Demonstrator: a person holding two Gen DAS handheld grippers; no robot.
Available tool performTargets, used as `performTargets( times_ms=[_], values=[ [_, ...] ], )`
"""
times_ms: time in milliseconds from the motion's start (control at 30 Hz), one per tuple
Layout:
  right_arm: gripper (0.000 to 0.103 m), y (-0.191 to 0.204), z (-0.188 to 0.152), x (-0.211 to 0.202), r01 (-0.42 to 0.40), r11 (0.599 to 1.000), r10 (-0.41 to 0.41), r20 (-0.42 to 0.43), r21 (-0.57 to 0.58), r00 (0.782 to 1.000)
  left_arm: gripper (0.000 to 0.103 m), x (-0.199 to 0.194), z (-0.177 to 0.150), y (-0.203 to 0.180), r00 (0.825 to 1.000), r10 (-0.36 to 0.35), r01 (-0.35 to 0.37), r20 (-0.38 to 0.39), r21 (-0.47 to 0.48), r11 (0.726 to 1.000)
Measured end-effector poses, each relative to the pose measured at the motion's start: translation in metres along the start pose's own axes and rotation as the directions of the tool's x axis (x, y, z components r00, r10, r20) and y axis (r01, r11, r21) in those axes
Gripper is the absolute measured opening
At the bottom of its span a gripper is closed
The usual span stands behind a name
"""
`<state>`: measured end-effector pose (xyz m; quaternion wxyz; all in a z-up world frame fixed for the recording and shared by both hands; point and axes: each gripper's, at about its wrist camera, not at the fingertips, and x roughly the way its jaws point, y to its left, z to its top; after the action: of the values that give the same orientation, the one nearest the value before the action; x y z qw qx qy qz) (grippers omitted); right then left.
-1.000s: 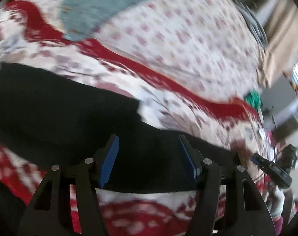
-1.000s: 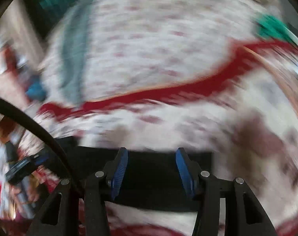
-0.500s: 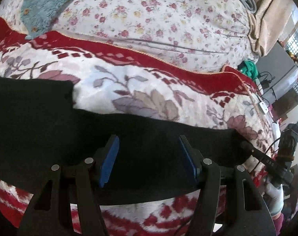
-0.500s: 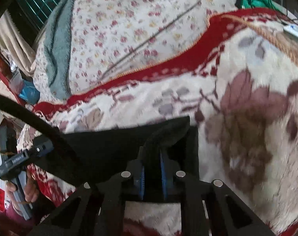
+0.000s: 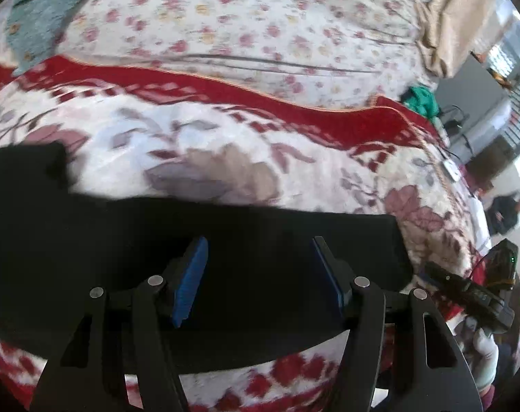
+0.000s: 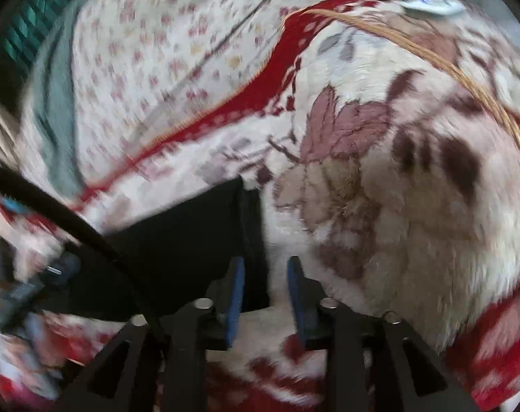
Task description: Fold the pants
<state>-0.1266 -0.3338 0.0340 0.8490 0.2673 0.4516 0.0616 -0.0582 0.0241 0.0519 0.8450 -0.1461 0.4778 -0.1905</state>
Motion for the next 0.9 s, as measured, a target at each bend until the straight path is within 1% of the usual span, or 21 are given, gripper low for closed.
performTargets(
  times_ms=[33, 67, 133, 200, 267, 300, 333, 400, 433, 633, 700, 767, 867, 900],
  values=[
    [0.055, -0.005, -0.003, -0.002, -0.045, 0.998, 0.045, -0.010, 0.043, 0.999, 0.061, 0.004, 0.002, -0.005, 1.000, -0.015, 0.016, -0.010, 0.024, 1.000],
    [0.055, -0.004, -0.005, -0.001, -0.060, 0.997, 0.062, -0.021, 0.058, 0.998, 0.061, 0.008, 0.006, -0.012, 0.999, -0.035, 0.036, -0.027, 0.049, 0.998],
    [0.055, -0.001, -0.013, 0.000, -0.061, 0.997, 0.063, -0.039, 0.052, 0.997, 0.061, 0.018, 0.012, -0.024, 0.995, -0.076, 0.081, -0.063, 0.088, 0.993],
    [0.055, 0.002, -0.019, 0.006, -0.062, 0.997, 0.064, -0.060, 0.045, 0.996, 0.061, 0.032, 0.021, -0.038, 0.985, -0.127, 0.142, -0.118, 0.132, 0.981],
    [0.055, 0.004, -0.025, 0.016, -0.062, 0.997, 0.066, -0.083, 0.050, 0.994, 0.061, 0.043, 0.026, -0.052, 0.978, -0.140, 0.166, -0.155, 0.166, 0.972],
    [0.055, 0.002, -0.027, 0.021, -0.067, 0.996, 0.072, -0.090, 0.057, 0.993, 0.061, 0.048, 0.027, -0.060, 0.976, -0.139, 0.171, -0.167, 0.194, 0.966],
    [0.055, 0.001, -0.030, 0.024, -0.067, 0.996, 0.072, -0.089, 0.061, 0.993, 0.061, 0.053, 0.028, -0.067, 0.978, -0.127, 0.162, -0.165, 0.221, 0.962],
    [0.055, -0.001, -0.034, 0.027, -0.071, 0.995, 0.075, -0.065, 0.067, 0.995, 0.061, 0.063, 0.029, -0.081, 0.983, -0.092, 0.134, -0.161, 0.274, 0.952],
    [0.055, -0.002, -0.035, 0.026, -0.079, 0.994, 0.082, -0.052, 0.070, 0.995, 0.061, 0.067, 0.029, -0.084, 0.981, -0.091, 0.137, -0.169, 0.282, 0.950],
    [0.056, -0.005, -0.040, 0.024, -0.105, 0.992, 0.108, -0.040, 0.068, 0.993, 0.061, 0.096, 0.036, -0.111, 0.964, -0.113, 0.188, -0.242, 0.314, 0.931],
    [0.056, -0.004, -0.043, 0.023, -0.108, 0.992, 0.110, -0.032, 0.059, 0.993, 0.061, 0.103, 0.038, -0.118, 0.955, -0.126, 0.214, -0.268, 0.332, 0.919],
    [0.057, -0.004, -0.045, 0.023, -0.115, 0.992, 0.116, -0.021, 0.045, 0.993, 0.061, 0.108, 0.038, -0.125, 0.950, -0.127, 0.227, -0.285, 0.354, 0.907],
    [0.059, -0.009, -0.044, 0.029, -0.165, 0.984, 0.165, 0.009, 0.065, 0.986, 0.061, 0.118, 0.040, -0.135, 0.957, -0.086, 0.197, -0.278, 0.402, 0.894],
    [0.059, -0.011, -0.042, 0.031, -0.186, 0.980, 0.185, 0.025, 0.069, 0.982, 0.061, 0.121, 0.041, -0.137, 0.957, -0.079, 0.192, -0.278, 0.404, 0.894]
  ],
)
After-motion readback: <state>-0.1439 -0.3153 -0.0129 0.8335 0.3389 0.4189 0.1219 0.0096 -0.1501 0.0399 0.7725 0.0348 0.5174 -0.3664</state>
